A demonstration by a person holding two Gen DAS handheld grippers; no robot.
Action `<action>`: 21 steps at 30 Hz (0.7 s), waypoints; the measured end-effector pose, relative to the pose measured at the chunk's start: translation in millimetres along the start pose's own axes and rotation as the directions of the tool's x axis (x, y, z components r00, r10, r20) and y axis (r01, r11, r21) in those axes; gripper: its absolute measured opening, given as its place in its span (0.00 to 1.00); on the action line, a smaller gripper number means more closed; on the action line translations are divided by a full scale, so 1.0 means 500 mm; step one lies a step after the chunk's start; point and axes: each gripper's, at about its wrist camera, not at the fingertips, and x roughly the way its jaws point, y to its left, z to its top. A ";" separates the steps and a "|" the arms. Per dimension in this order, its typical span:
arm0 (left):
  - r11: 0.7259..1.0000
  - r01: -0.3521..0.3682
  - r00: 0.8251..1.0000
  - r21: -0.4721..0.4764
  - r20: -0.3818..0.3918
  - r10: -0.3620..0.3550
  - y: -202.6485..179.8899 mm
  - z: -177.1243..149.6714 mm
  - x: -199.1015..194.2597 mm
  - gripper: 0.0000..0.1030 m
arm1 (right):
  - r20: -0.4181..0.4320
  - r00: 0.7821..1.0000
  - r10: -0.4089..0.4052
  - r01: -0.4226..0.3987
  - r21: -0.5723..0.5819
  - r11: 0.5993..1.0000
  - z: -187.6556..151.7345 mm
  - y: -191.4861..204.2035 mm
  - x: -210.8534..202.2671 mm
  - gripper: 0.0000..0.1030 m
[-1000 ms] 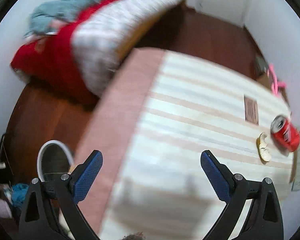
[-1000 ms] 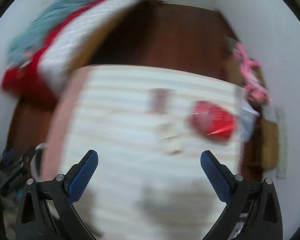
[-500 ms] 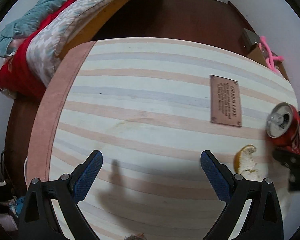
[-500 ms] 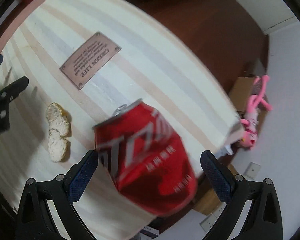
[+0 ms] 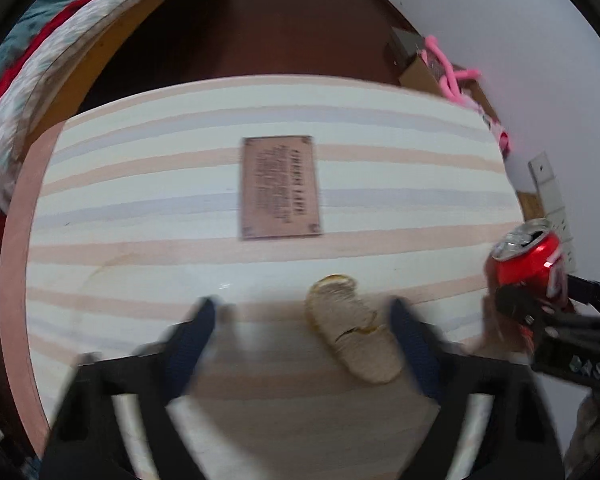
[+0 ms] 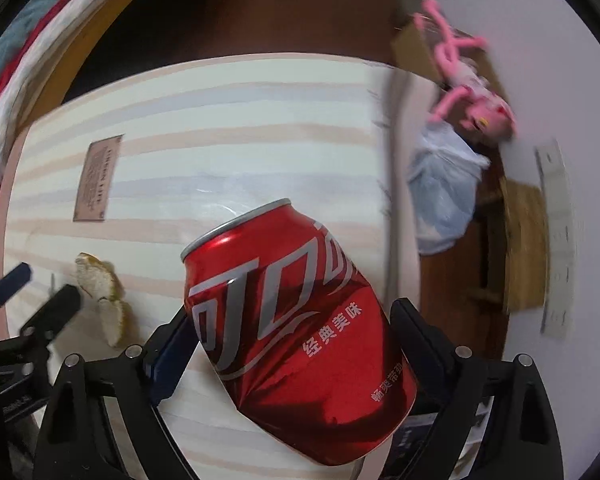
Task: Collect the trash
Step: 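Grasp the bread crust with left tool while right tool grasps the red cola can, then carry the bread crust and cola can over the bin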
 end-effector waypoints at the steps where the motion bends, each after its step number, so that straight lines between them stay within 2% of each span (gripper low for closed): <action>1: 1.000 -0.019 1.000 0.010 0.002 0.019 -0.009 0.000 0.004 0.38 | 0.007 1.000 -0.004 0.004 0.023 1.000 -0.009 -0.010 0.000 0.90; 2: 0.999 -0.037 0.999 0.021 0.020 0.036 -0.017 -0.001 0.002 0.32 | 0.016 1.000 -0.012 0.012 0.038 0.999 -0.017 -0.017 0.000 0.90; 3: 0.999 -0.042 0.999 0.030 0.027 0.041 -0.024 -0.001 0.001 0.15 | 0.021 1.000 -0.014 0.013 0.048 0.999 -0.018 -0.018 0.000 0.90; 4: 0.998 -0.055 0.998 0.026 0.026 0.054 -0.025 -0.002 0.001 0.12 | 0.028 1.000 -0.012 0.010 0.060 0.998 -0.026 -0.024 -0.003 0.89; 9: 0.994 -0.107 0.991 0.038 0.084 0.103 -0.026 -0.022 -0.034 0.09 | 0.073 0.997 -0.012 0.008 0.064 0.998 -0.023 -0.026 -0.019 0.88; 14: 0.992 -0.128 0.979 0.006 0.162 0.125 0.017 -0.051 -0.107 0.09 | 0.144 0.989 0.010 -0.016 0.042 0.999 -0.061 0.001 -0.087 0.87; 21: 0.983 -0.182 0.940 -0.018 0.291 0.180 0.075 -0.109 -0.250 0.09 | 0.242 0.969 0.042 -0.041 -0.009 0.999 -0.128 0.060 -0.192 0.85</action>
